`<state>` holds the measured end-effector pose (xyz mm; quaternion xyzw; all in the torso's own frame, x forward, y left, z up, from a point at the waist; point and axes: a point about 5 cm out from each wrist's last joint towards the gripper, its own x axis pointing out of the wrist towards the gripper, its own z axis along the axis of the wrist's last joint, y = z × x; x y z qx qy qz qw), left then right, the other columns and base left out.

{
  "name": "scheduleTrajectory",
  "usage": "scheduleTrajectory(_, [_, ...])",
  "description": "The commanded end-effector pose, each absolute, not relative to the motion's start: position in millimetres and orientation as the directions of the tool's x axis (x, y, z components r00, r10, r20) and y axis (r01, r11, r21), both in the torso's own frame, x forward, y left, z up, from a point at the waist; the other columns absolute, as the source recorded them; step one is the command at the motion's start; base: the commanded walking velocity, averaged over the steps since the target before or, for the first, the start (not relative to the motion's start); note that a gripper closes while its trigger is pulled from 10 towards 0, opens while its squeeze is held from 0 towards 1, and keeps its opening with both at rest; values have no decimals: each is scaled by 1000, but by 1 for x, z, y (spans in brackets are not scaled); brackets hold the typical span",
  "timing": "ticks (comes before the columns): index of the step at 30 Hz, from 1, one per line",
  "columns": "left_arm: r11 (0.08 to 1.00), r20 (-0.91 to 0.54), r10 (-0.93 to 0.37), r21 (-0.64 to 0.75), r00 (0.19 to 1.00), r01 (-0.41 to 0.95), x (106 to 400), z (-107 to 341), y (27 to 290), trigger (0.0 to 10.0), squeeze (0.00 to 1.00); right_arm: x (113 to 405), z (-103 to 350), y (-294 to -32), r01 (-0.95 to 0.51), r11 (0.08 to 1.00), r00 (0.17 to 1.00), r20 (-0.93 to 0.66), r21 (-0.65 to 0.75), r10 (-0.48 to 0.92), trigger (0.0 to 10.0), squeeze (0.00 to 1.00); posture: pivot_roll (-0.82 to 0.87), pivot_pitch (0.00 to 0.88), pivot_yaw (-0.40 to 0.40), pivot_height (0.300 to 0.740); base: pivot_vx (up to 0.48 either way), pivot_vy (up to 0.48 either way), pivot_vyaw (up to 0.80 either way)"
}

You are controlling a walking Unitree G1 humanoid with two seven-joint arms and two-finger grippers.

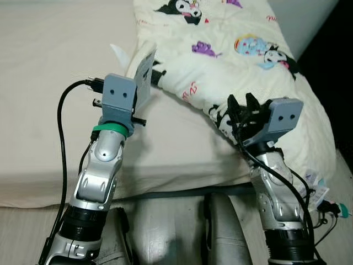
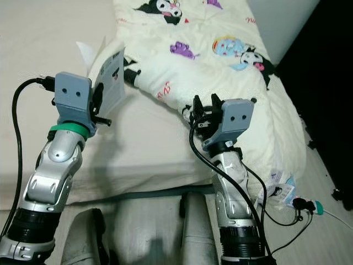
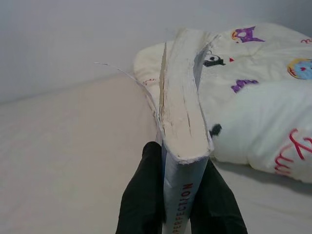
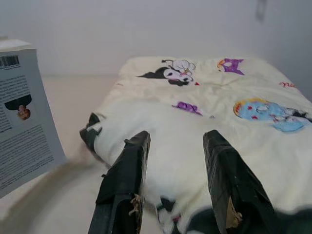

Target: Clean up the room

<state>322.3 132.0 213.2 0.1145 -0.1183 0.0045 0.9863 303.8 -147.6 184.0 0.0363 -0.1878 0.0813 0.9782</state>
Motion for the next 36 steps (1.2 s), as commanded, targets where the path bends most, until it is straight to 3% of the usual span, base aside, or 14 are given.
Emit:
scheduleTrajectory(1, [974,254,-23,225,967,-36,322,218,131,10000,0,303,183,-147,-172,984,918,368,37,146,10000,0,-83,71,42,620,0,0,0])
scheduleTrajectory(25, [983,211,-114,167,971,79,326,216,112,10000,0,305,172,-148,-158,986,936,328,58,131,10000,0,-85,51,48,720,0,0,0])
scheduleTrajectory(36, [977,222,-179,156,959,146,324,218,102,10000,0,307,166,-147,-154,982,948,298,109,116,10000,0,-83,44,51,740,0,0,0])
